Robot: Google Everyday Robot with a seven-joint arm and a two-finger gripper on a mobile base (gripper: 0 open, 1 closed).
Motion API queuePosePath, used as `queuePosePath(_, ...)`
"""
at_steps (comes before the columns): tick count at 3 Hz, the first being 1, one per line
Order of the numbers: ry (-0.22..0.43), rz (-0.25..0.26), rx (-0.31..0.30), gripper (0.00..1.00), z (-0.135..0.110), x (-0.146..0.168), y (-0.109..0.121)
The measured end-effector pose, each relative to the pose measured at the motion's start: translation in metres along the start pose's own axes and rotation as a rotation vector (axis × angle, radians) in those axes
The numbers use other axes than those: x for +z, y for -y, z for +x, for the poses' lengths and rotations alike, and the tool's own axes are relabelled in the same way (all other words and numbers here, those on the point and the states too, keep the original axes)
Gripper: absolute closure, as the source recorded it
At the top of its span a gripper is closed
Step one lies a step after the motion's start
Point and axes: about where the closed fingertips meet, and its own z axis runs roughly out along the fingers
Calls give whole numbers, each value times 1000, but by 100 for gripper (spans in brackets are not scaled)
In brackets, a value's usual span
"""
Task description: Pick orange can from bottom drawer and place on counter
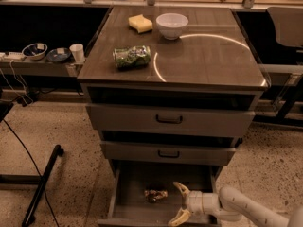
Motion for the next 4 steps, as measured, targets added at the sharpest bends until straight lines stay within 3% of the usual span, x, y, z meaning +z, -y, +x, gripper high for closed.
queuePosePath(1,-1,83,-25,0,13,17,30)
queuePosePath(2,-34,169,-104,0,24,31,56)
queuePosePath(3,-139,206,-191,0,45,57,74)
queuePosePath(4,-188,178,-190,0,52,85,83)
